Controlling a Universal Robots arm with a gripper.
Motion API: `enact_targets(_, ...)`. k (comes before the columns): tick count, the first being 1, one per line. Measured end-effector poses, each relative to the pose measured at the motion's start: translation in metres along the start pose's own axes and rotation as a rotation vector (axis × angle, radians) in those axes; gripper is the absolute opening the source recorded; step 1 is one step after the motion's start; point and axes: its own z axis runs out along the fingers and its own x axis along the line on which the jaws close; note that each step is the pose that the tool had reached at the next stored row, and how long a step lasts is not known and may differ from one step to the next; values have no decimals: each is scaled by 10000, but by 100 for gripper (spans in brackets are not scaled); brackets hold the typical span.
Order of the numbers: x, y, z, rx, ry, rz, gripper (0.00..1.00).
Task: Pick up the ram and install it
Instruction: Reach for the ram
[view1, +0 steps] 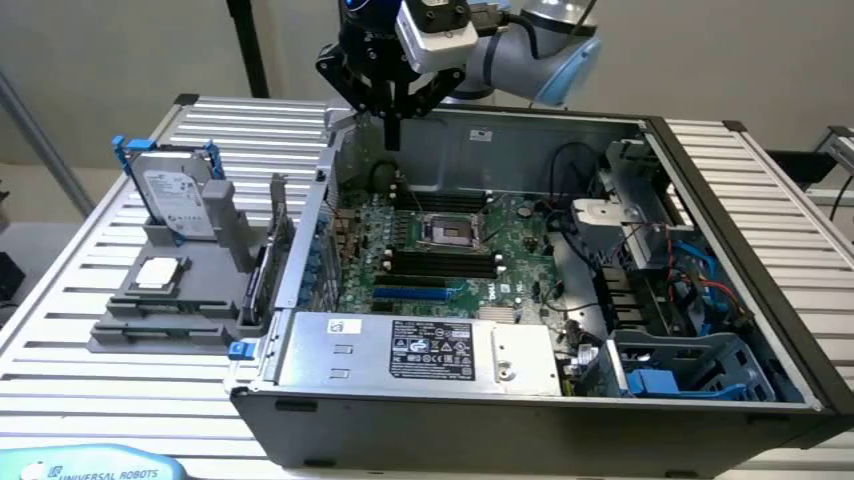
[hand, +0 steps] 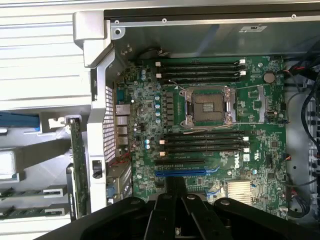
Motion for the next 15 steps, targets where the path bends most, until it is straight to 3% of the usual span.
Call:
enact_targets(5,32,-29,-3,2,2,2,11)
enact_targets(15,467,-202,-12,1,0,1,11)
